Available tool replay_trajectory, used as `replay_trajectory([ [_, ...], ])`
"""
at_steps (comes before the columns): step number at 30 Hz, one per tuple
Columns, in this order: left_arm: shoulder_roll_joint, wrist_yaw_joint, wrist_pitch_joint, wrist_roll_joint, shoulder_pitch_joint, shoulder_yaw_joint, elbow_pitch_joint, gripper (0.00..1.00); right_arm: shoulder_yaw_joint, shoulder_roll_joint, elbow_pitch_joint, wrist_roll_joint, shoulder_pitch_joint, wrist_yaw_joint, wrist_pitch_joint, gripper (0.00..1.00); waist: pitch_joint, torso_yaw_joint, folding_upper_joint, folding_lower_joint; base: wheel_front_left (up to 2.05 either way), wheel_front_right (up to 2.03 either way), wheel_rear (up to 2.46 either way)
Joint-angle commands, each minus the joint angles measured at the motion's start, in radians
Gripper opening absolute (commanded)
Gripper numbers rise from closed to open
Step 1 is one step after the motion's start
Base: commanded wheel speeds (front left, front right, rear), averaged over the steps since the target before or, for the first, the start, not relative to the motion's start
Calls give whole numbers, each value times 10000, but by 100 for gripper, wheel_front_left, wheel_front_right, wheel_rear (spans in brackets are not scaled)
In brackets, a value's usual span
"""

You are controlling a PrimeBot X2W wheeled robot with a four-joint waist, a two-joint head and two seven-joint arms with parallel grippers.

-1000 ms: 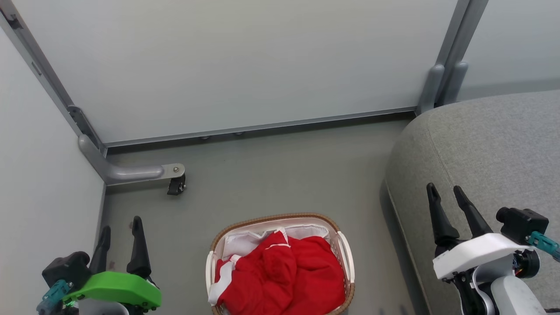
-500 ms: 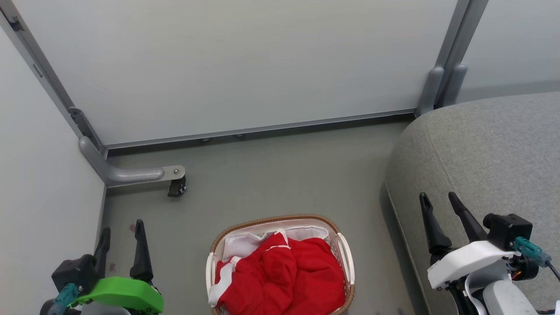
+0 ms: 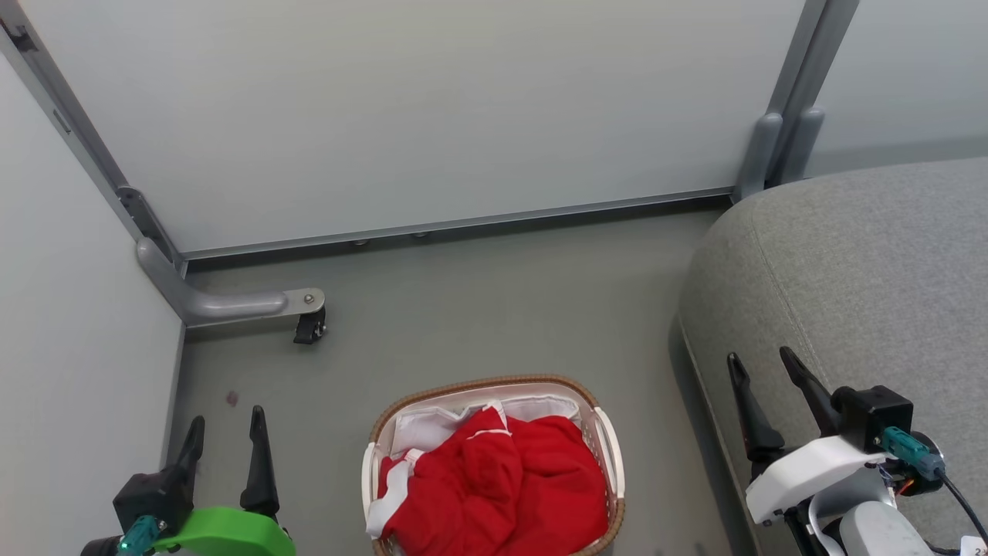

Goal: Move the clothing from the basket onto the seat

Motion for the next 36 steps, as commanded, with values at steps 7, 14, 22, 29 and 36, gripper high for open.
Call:
replay_trajectory([
  [7,-92,-132,-210,555,-326,-192,81,100,-80,11,-306,-764,-430,3,-207,100,530,-177,0,0,0,0,0],
  [14,-15,-174,-379,725,-1539,-1125,510,100,-69,140,-989,-1580,-1355,2,-363,100,2107,-515,0,0,0,0,0],
  [22,305,-178,-468,755,-2900,-1996,1209,100,-86,357,-1575,-2093,-2214,1,-471,100,3574,-827,0,0,0,0,0],
  [29,480,-179,-459,630,-4034,-2488,1959,100,-7,507,-1912,-2243,-2838,1,-471,100,4720,-1008,0,0,0,0,0],
  [36,604,-180,-459,676,-5095,-3105,3020,100,79,573,-2113,-2279,-3312,1,-471,100,5678,-1211,0,0,0,0,0],
])
